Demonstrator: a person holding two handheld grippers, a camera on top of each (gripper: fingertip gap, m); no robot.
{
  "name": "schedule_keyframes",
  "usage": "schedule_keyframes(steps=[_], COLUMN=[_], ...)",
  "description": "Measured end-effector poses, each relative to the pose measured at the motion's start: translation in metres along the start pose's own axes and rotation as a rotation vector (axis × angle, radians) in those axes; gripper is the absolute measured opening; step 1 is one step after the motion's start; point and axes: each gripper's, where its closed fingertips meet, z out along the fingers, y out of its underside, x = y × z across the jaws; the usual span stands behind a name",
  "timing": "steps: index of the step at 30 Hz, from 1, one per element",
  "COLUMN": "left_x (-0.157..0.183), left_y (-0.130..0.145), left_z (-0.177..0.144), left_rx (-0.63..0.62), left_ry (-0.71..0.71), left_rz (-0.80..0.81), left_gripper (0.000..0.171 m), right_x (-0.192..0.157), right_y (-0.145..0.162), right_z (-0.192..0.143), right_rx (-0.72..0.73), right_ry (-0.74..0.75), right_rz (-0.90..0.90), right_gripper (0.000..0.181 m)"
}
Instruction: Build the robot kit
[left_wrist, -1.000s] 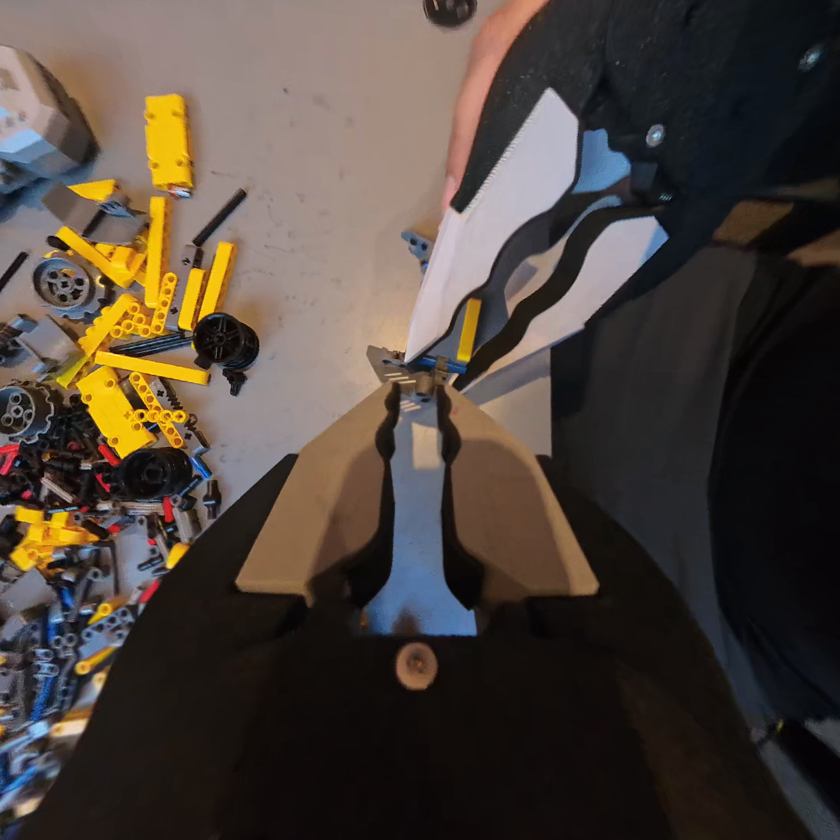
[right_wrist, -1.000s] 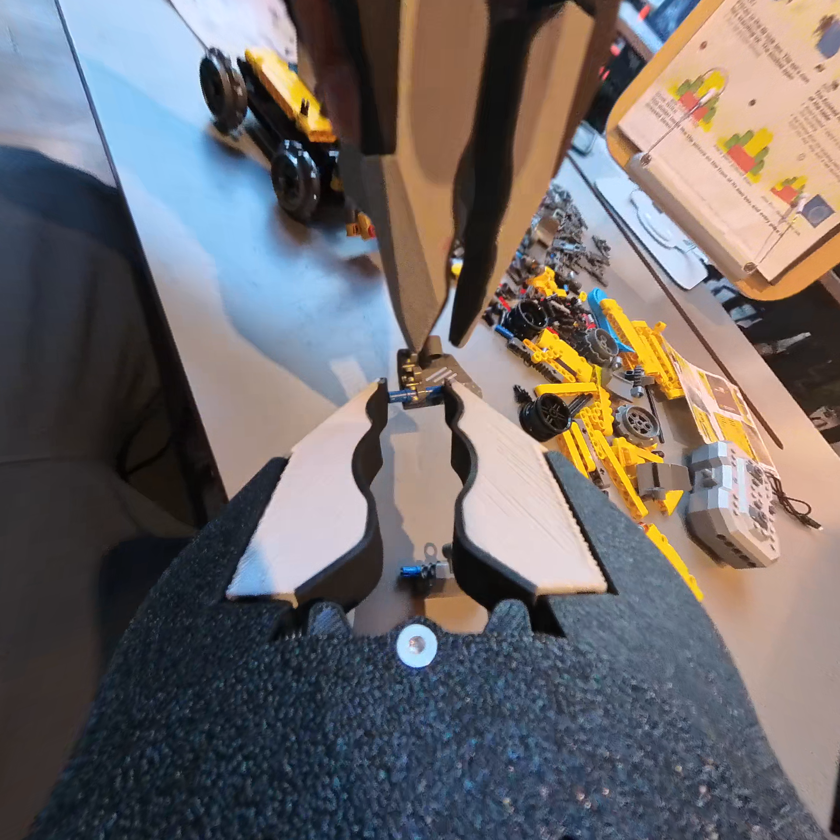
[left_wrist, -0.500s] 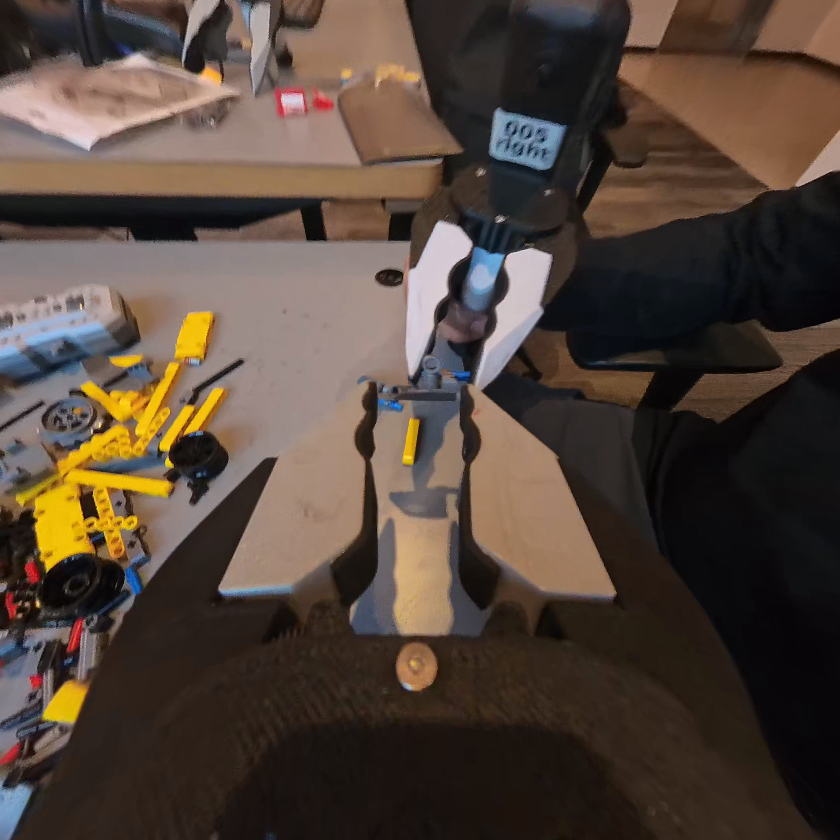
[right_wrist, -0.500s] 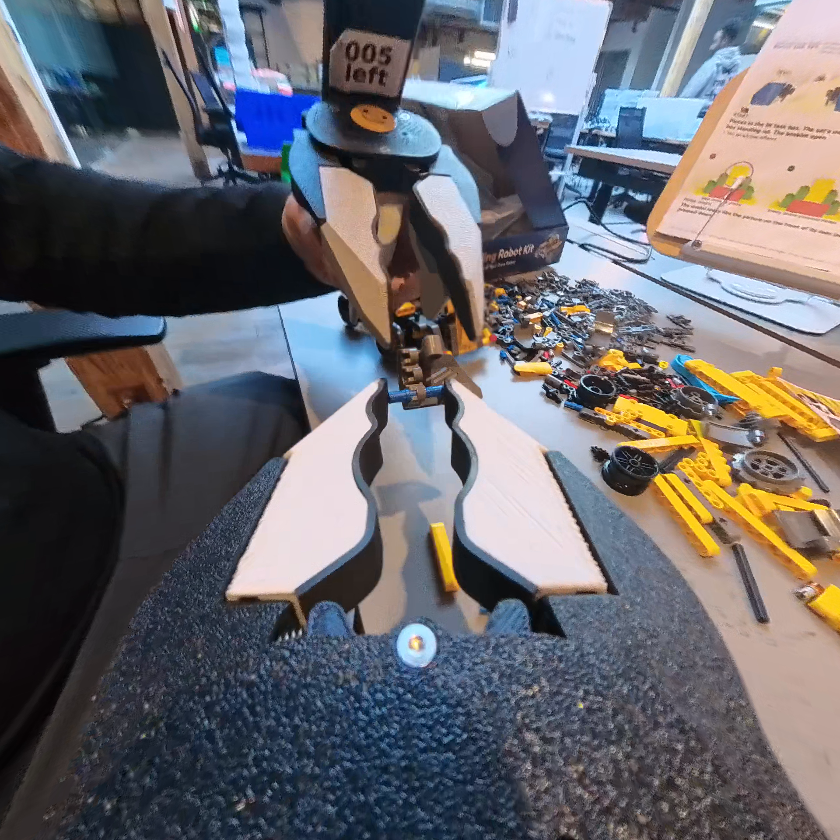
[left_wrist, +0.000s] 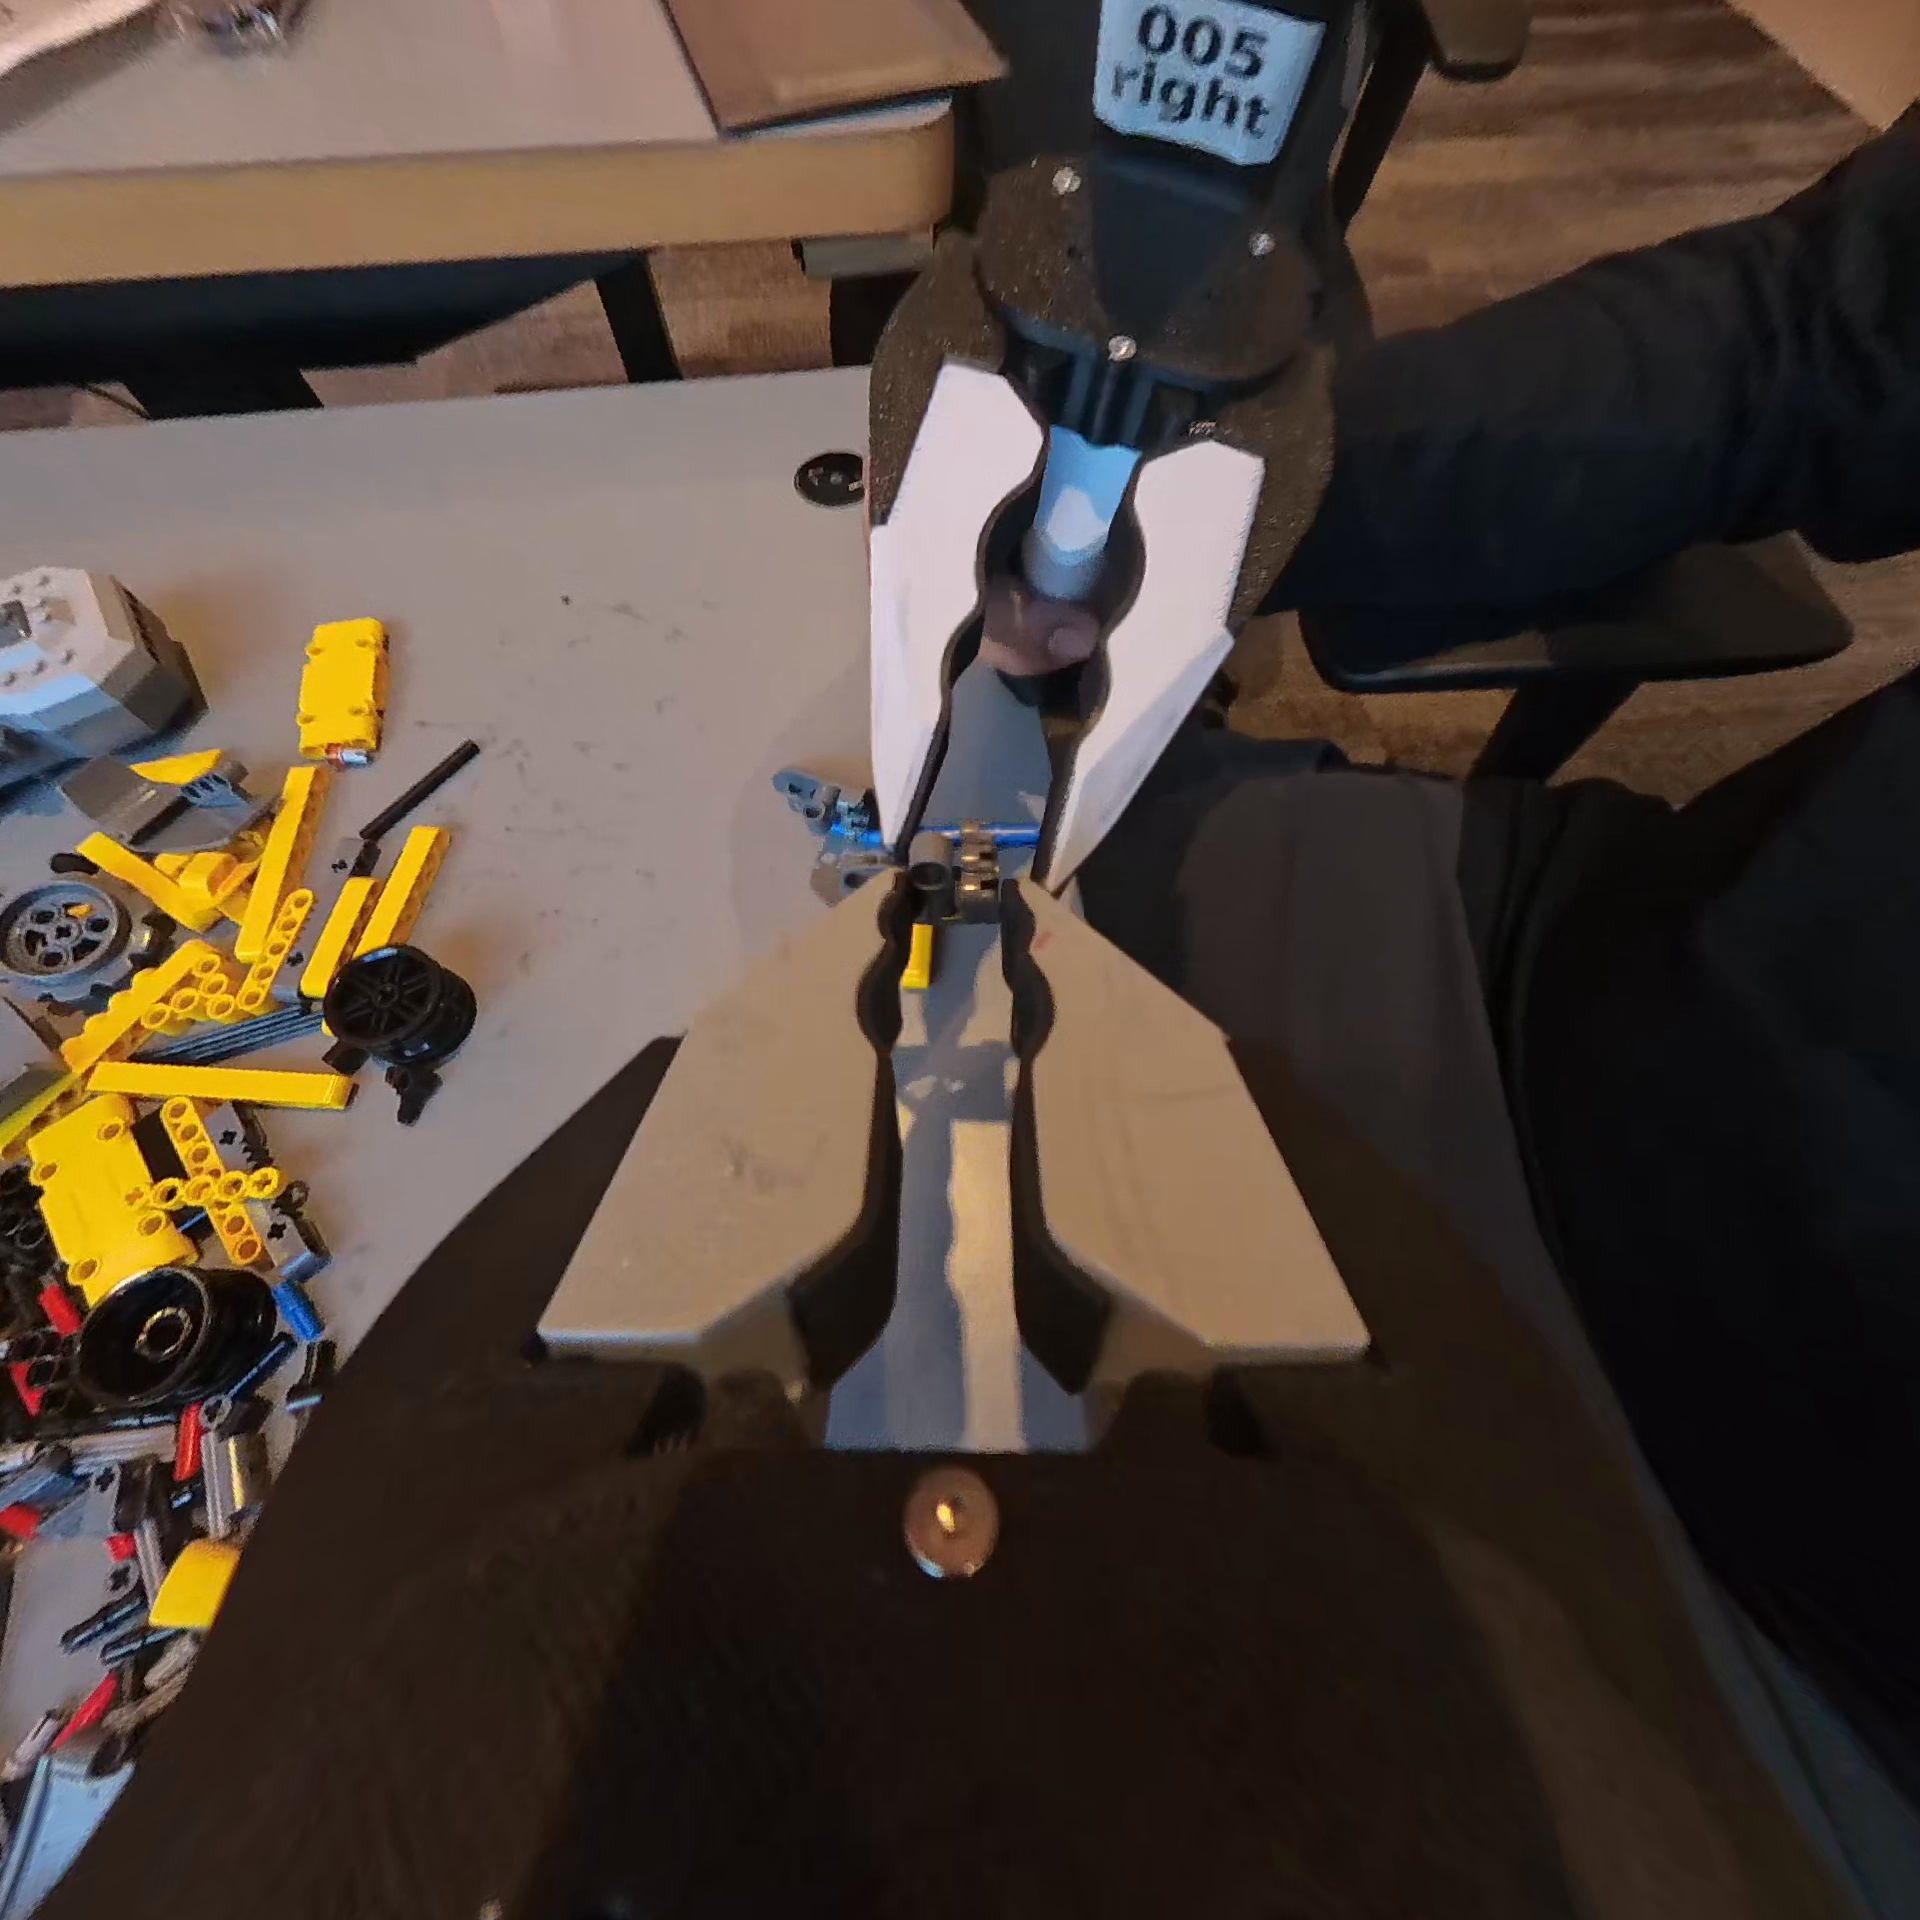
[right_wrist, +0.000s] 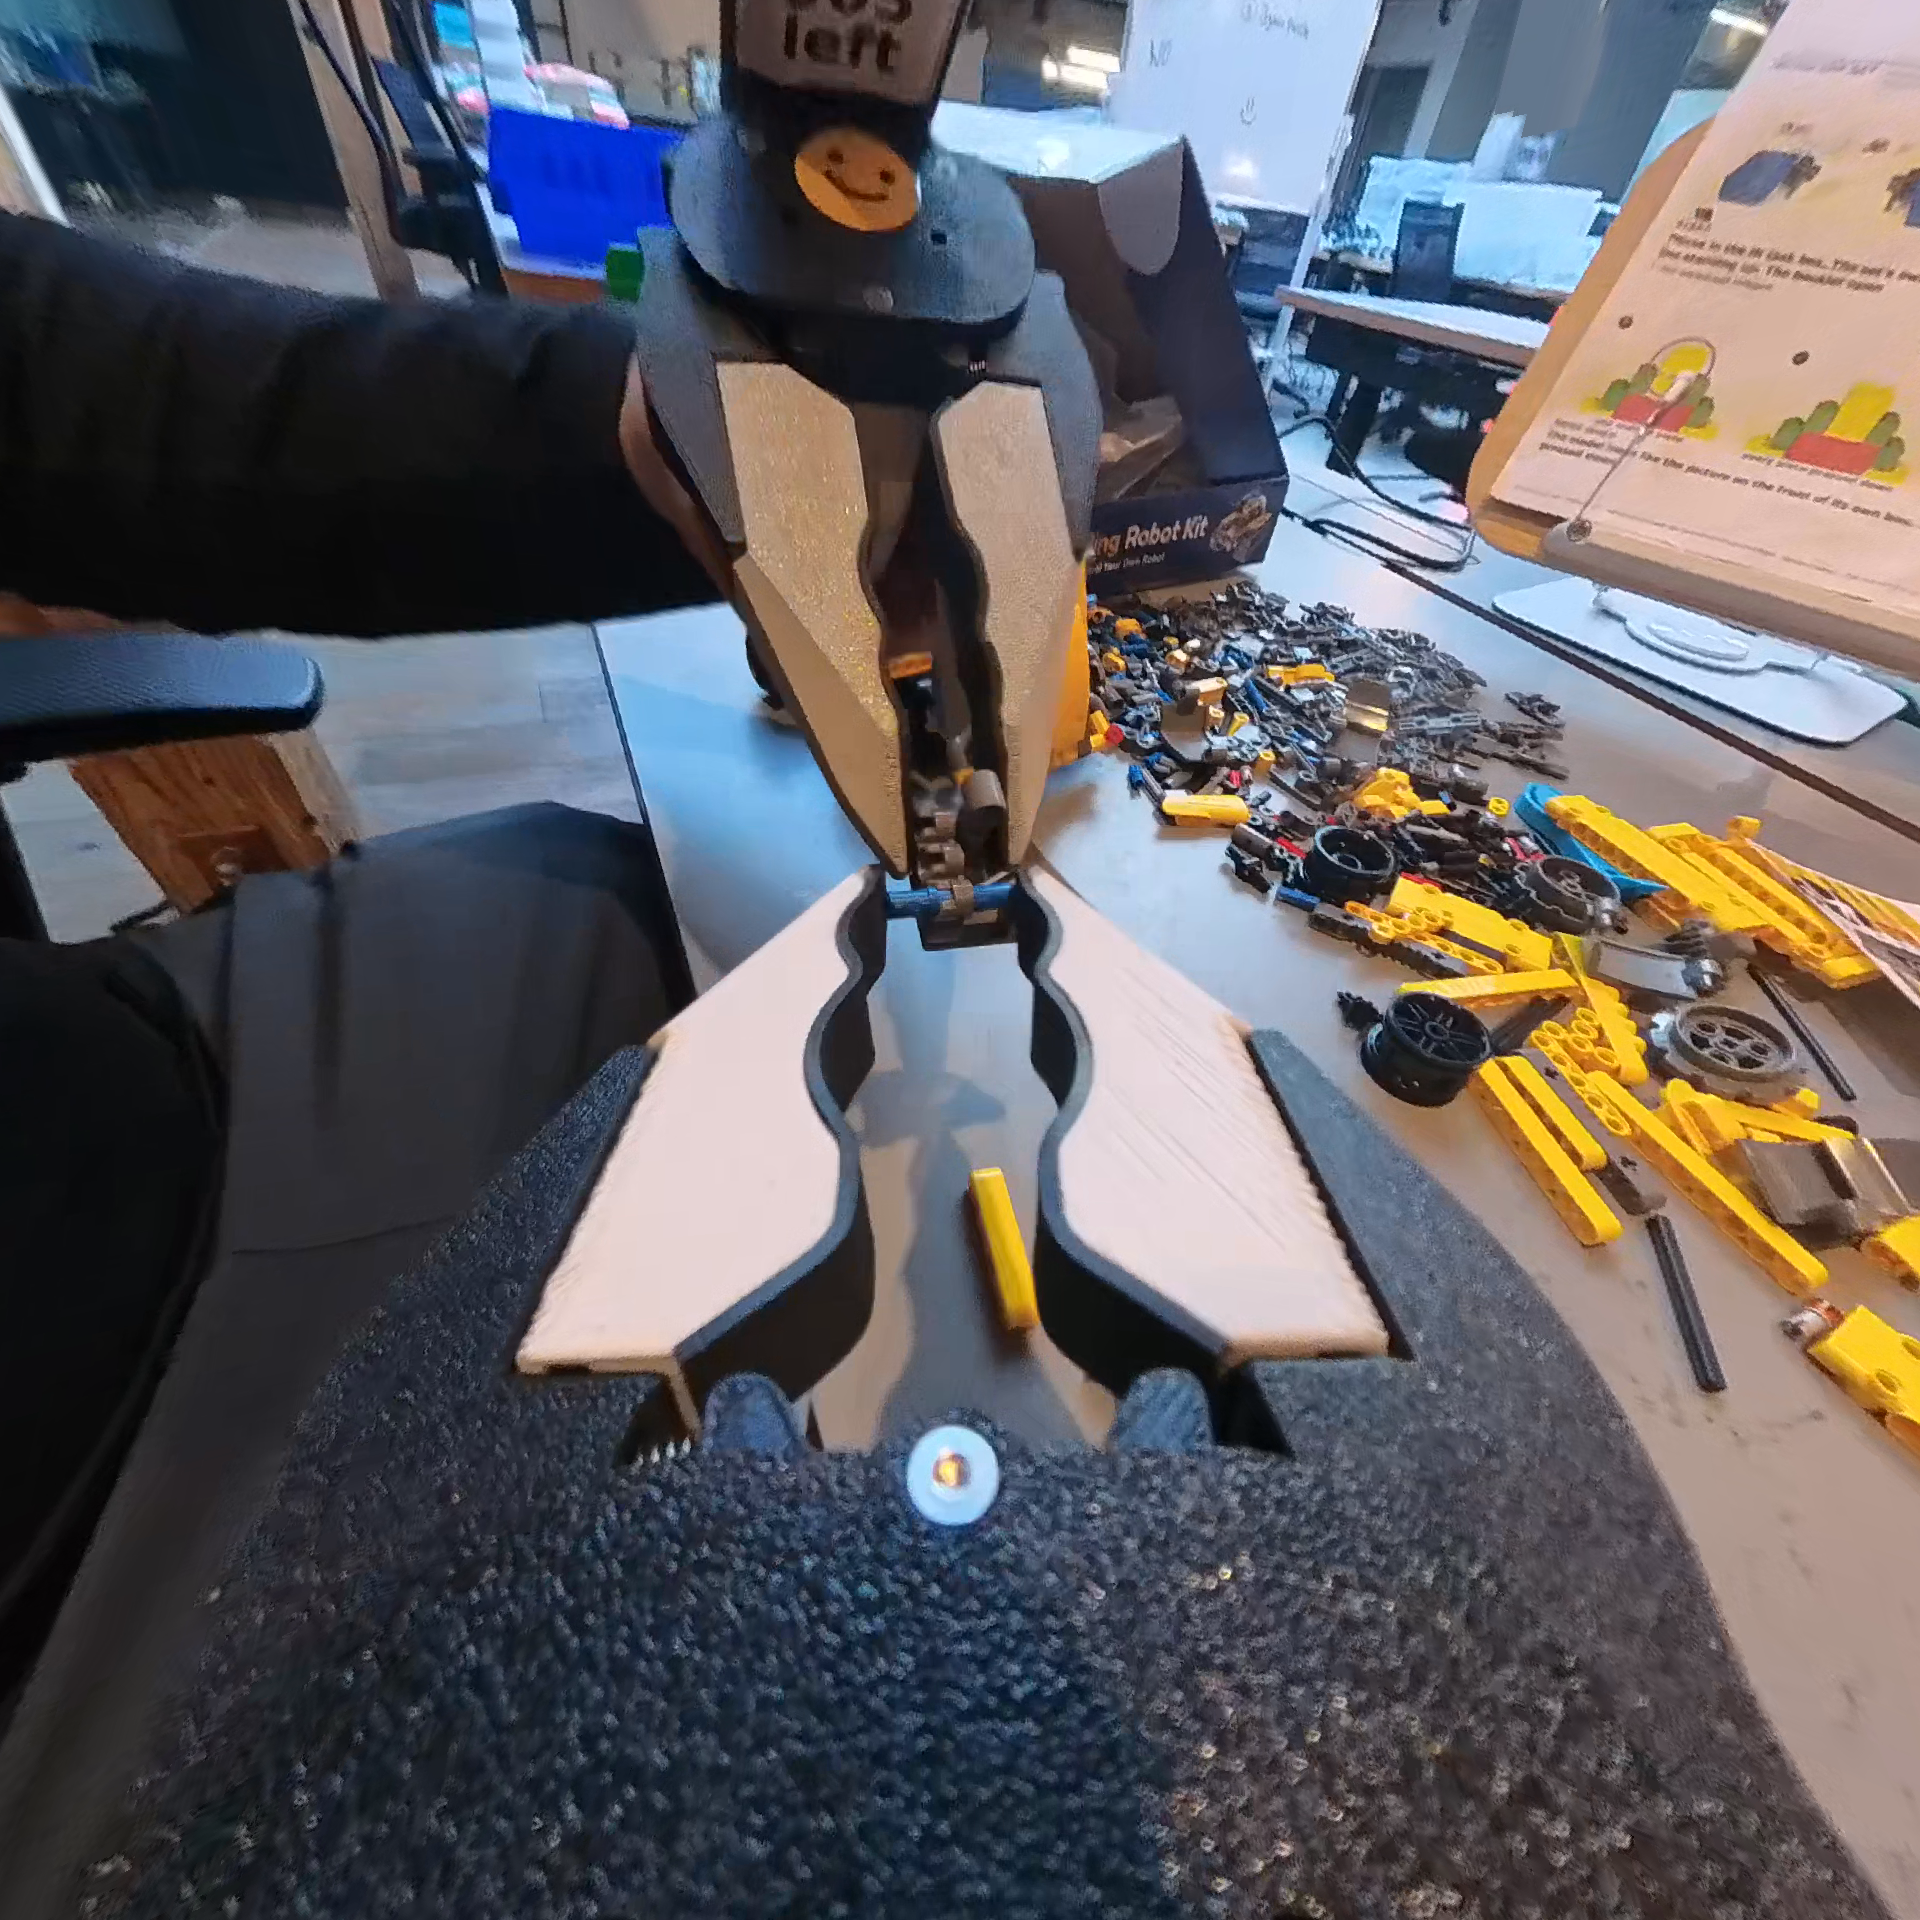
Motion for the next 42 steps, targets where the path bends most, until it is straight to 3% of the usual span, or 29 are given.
schedule_keyframes(steps=[4,9,13,16,24,29,42], left_x=[-0.016,-0.032,-0.038,-0.042,-0.048,-0.044,-0.042], left_y=[0.024,0.063,0.077,0.084,0.073,0.061,0.063], left_z=[0.003,0.007,0.013,0.022,0.041,0.049,0.059], left_rx=[-0.208,-0.586,-0.767,-0.848,-0.809,-0.648,-0.625], left_ry=[-0.074,-0.102,-0.046,-0.023,-0.003,0.010,-0.019], left_rz=[0.035,0.167,0.226,0.270,0.285,0.244,0.192], left_gripper=[0.014,0.015,0.015,0.015,0.015,0.015,0.015], right_x=[0.007,0.046,0.053,0.051,0.057,0.057,0.048], right_y=[0.018,0.046,0.067,0.083,0.098,0.102,0.101], right_z=[-0.004,-0.053,-0.071,-0.065,-0.048,-0.046,-0.028], right_rx=[-0.172,-0.386,-0.414,-0.479,-0.531,-0.543,-0.565], right_ry=[0.039,0.166,0.175,0.168,0.128,0.090,-0.011], right_rz=[-0.069,-0.050,0.102,0.085,0.055,0.057,-0.036], right_gripper=[0.034,0.039,0.044,0.047,0.048,0.038,0.036])
